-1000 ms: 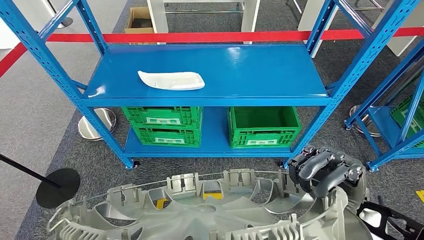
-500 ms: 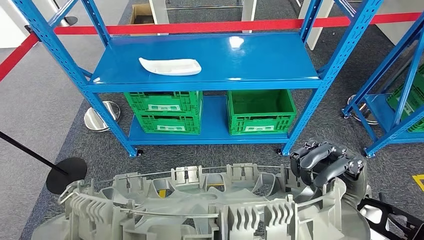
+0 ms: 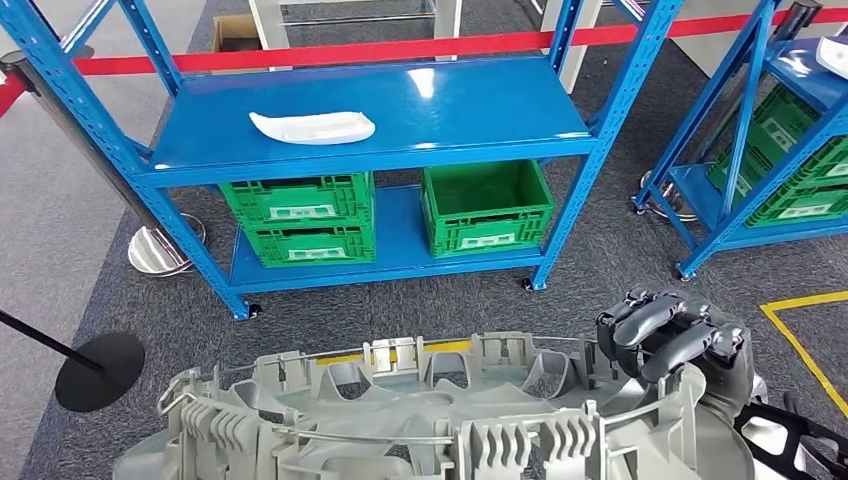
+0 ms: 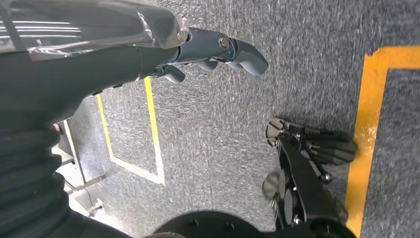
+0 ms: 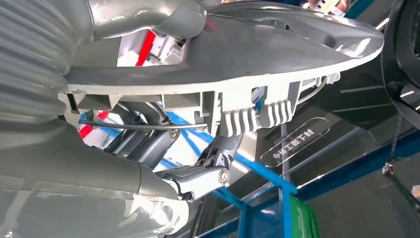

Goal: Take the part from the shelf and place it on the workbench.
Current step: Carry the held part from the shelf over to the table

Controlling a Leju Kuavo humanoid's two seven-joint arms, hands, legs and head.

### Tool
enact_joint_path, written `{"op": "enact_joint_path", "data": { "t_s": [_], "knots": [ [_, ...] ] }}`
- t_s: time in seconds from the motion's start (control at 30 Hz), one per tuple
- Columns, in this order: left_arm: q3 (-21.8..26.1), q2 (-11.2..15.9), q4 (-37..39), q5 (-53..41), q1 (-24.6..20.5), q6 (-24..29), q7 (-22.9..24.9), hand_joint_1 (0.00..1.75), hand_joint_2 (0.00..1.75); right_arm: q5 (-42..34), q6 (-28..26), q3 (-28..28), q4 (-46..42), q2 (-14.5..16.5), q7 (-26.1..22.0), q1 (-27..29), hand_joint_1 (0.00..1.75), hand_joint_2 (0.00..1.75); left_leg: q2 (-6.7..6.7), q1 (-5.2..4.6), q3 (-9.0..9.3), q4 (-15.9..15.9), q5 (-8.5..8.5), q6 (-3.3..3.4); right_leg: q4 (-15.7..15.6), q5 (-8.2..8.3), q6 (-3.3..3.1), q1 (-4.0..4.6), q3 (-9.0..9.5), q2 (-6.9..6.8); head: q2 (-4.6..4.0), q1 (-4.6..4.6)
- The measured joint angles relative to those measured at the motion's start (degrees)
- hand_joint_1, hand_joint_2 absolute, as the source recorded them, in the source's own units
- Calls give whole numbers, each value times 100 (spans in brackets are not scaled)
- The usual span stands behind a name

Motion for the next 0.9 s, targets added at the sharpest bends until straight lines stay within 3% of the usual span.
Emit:
{"op": "enact_joint_path", "data": {
  "t_s": [0.03,0.1,0.17,0.2,0.23,0.3,0.37,0.4,0.43,0.47,0.53,0.6,0.63,0.7,0.77,0.83,0.9],
  "knots": [
    [3,-15,1,-4,-15,14,7,0,175,46,-15,7,-2,-10,0,-27,175,175,37,-14,-7,21,-5,-21,-338,72,-42,23,189,-92,0,-2],
    [7,-35,3,-16,-40,31,13,0,175,131,-78,23,-9,-31,0,-63,175,175,115,-39,-47,51,-5,-64,-572,75,-111,68,276,-182,0,-8],
    [9,-47,5,-29,-69,42,19,0,175,160,-161,46,-14,-82,1,-77,175,175,154,-34,-66,69,-22,-110,-589,101,-165,59,233,-98,0,-9],
    [12,-53,7,-35,-86,48,24,0,175,156,-194,62,-14,-116,1,-97,175,175,74,-25,-96,128,-78,-141,-598,116,-195,43,225,-61,0,-13],
    [16,-58,7,-40,-102,55,31,0,175,138,-210,86,-15,-150,1,-123,175,175,-50,-12,-175,288,-191,-174,-609,133,-224,21,217,-24,0,-19],
    [41,-67,9,-39,-117,70,53,0,175,41,-196,128,-16,-241,0,-167,175,175,-309,18,-526,1007,-559,-225,-613,161,-265,-1,182,53,0,-33],
    [78,-76,11,-14,-108,90,69,0,175,-87,-149,146,-16,-355,-1,-176,175,175,-368,38,-922,1780,-824,-247,-610,184,-278,-6,144,147,0,-35],
    [92,-83,14,1,-103,101,73,0,175,-131,-126,146,-15,-408,-2,-175,175,175,-370,47,-999,1905,-801,-250,-608,194,-272,-8,136,197,0,-34],
    [107,-88,15,12,-100,110,73,0,175,-150,-108,147,-15,-451,-1,-175,175,175,-376,58,-955,1781,-662,-250,-606,203,-262,-13,134,252,0,-34],
    [121,-91,16,18,-99,119,73,0,175,-158,-94,148,-15,-490,0,-175,175,175,-402,72,-807,1451,-445,-250,-604,211,-248,-19,137,306,0,-34],
    [141,-94,20,18,-102,127,73,0,175,-168,-82,149,-15,-549,0,-185,175,175,-632,112,-413,596,-51,-252,-594,232,-203,-19,126,415,0,-33],
    [149,-100,24,19,-102,130,73,0,175,-175,-81,149,-15,-590,0,-206,175,175,-828,130,-234,170,57,-251,-586,272,-129,-17,71,520,0,-29],
    [152,-103,26,19,-101,131,73,0,175,-175,-81,149,-15,-609,0,-213,175,175,-828,121,-233,146,43,-239,-591,299,-84,-23,40,577,0,-27],
    [156,-113,26,20,-103,131,73,0,175,-177,-81,148,-15,-650,0,-215,175,175,-712,116,-241,140,77,-172,-584,322,-12,-50,-16,608,0,-25],
    [158,-122,26,20,-109,131,73,0,175,-178,-81,148,-15,-694,0,-223,175,175,-582,117,-237,124,118,-93,-284,123,26,-50,-164,414,0,3],
    [163,-123,26,21,-104,136,73,0,175,-167,-82,150,-15,-716,0,-229,175,175,-438,97,-260,127,138,-51,497,-298,50,-43,-494,218,0,30],
    [180,-121,26,39,-96,161,75,0,175,-137,-91,160,-15,-733,0,-209,175,175,-288,78,-284,130,146,-38,1153,-541,61,-44,-744,189,0,29]
  ]
}}
